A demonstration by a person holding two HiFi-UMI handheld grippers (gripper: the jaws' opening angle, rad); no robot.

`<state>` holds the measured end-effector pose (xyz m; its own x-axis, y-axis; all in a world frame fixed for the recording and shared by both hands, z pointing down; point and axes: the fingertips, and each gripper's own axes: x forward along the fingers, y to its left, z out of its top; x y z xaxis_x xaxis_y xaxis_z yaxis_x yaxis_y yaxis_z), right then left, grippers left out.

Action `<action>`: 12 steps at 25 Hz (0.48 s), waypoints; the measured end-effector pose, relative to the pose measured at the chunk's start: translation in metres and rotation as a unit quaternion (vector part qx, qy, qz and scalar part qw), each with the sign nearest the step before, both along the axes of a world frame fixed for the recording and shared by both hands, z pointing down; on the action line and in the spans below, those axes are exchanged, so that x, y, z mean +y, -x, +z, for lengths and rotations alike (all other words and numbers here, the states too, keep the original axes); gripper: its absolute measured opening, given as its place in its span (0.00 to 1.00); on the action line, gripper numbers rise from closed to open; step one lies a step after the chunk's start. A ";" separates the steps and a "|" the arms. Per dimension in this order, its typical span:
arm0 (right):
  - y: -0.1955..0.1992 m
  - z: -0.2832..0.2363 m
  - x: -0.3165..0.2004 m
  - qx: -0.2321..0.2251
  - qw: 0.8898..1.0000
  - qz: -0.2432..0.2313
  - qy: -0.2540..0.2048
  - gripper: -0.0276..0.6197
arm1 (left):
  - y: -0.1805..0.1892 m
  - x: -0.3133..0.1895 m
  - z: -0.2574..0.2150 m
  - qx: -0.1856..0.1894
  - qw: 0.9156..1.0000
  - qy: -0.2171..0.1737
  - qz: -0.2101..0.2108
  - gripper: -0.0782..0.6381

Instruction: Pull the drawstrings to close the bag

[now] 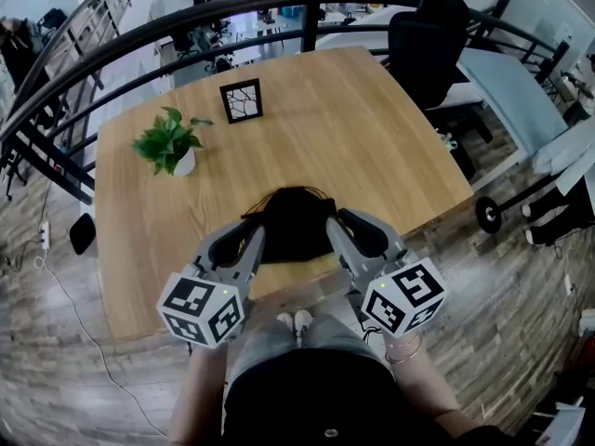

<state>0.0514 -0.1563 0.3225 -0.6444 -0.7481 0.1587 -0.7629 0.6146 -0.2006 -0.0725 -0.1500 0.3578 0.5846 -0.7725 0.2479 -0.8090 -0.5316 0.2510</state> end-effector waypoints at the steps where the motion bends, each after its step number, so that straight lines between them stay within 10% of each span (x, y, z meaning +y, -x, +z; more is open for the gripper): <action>1: 0.000 -0.004 0.001 -0.002 1.000 -0.002 -0.005 0.15 | -0.001 0.001 -0.003 -0.001 1.000 -0.004 0.001 0.21; 12: 0.012 -0.016 0.010 0.004 0.999 -0.022 -0.029 0.04 | -0.019 0.009 -0.011 0.015 1.000 -0.009 0.018 0.13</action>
